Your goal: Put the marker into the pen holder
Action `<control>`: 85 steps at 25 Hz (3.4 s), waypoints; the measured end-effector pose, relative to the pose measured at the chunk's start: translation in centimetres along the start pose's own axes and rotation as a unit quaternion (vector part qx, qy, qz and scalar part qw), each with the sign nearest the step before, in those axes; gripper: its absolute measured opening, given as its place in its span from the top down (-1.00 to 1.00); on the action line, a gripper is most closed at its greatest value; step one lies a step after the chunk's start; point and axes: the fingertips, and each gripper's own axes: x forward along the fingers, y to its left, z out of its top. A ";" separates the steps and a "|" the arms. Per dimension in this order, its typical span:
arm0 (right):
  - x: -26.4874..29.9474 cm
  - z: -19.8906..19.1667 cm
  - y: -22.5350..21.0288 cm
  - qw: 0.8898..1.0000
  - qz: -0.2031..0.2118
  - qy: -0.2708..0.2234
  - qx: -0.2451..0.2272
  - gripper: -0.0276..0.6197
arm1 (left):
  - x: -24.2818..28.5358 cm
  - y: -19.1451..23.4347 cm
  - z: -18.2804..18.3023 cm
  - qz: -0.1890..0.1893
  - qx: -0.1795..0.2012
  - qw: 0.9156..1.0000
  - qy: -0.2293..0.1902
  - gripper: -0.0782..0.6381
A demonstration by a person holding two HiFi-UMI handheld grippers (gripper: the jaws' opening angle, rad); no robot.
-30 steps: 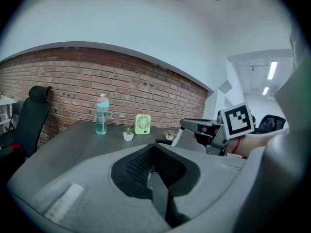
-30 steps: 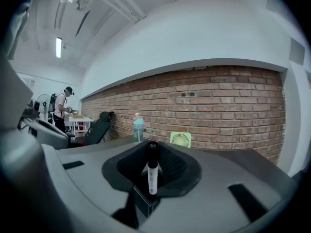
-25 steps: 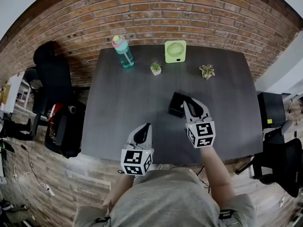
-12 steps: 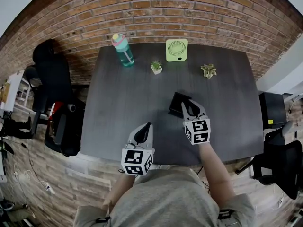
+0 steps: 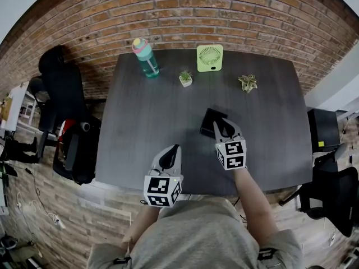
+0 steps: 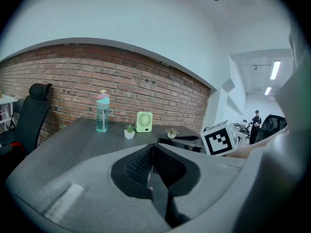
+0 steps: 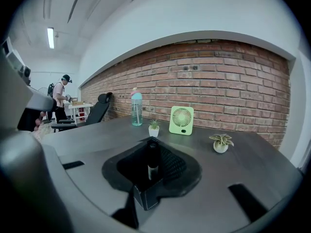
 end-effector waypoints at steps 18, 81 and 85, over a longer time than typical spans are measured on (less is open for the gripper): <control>-1.8 -1.0 0.6 1.000 -0.006 0.005 -0.005 0.69 | -0.9 -0.6 -0.4 -0.005 0.005 1.000 -0.001 0.73; -24.0 2.5 12.3 0.994 -0.027 -0.100 0.024 0.72 | -19.2 -6.2 -6.1 -0.029 0.018 0.999 -0.037 0.73; -27.4 2.0 14.2 0.993 -0.030 -0.112 0.024 0.82 | -21.4 -7.1 -7.4 -0.032 0.021 0.998 -0.040 0.73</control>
